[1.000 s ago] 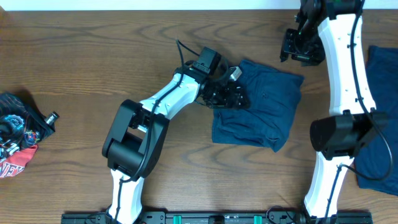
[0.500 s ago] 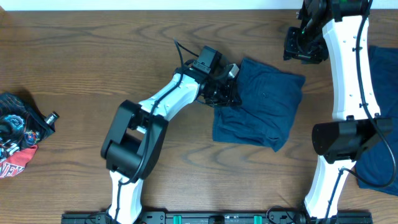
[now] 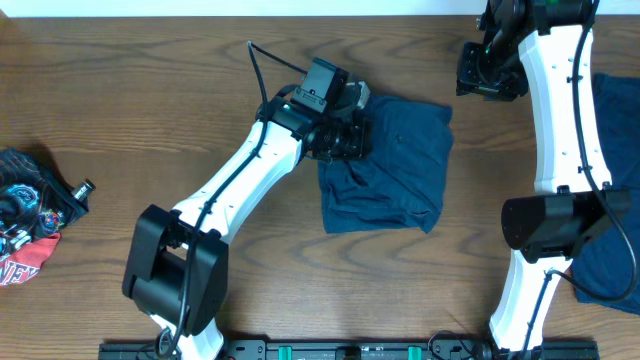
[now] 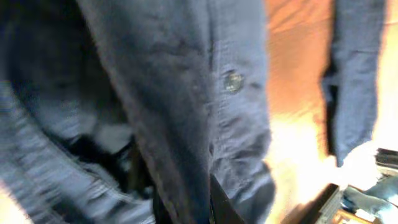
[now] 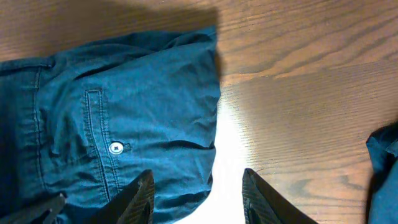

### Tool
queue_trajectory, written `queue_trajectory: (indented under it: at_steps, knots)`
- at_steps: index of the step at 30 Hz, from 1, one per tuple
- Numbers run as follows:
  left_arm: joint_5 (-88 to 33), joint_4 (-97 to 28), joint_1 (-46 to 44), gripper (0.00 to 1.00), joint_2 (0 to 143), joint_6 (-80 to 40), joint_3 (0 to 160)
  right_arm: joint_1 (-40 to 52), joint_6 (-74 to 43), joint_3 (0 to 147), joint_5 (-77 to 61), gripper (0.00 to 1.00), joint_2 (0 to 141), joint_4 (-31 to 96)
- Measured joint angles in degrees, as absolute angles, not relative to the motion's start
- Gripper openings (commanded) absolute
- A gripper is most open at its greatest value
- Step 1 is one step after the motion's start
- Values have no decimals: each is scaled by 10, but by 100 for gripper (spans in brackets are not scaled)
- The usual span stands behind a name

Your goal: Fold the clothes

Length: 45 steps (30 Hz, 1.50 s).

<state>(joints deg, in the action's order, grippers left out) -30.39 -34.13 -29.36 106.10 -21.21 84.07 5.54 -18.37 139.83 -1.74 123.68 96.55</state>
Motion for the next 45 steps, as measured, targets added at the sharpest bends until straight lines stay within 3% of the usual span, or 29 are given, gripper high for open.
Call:
queue_trajectory:
  at_steps: [3, 5, 10, 18, 34, 45]
  knots:
    - [-274, -356, -294, 6, 1062, -224, 841, 55, -184, 1398, -17, 41, 1237, 966]
    - [-248, -366, -294, 6, 1062, -237, 841, 55, -181, 1398, -17, 34, 1237, 969]
    - [-183, -392, -294, 6, 1062, -277, 841, 55, -175, 1397, -17, 1, 1237, 971]
    - [-151, -397, -294, 6, 1062, -297, 841, 58, -168, 1304, -31, 1, 1236, 951]
    - [-136, -418, -294, 6, 1064, -300, 841, 145, -161, 1018, -99, 1, 1236, 732]
    - [-88, -450, -294, 6, 1064, -316, 832, 145, -172, 963, -136, 1, 1272, 705]
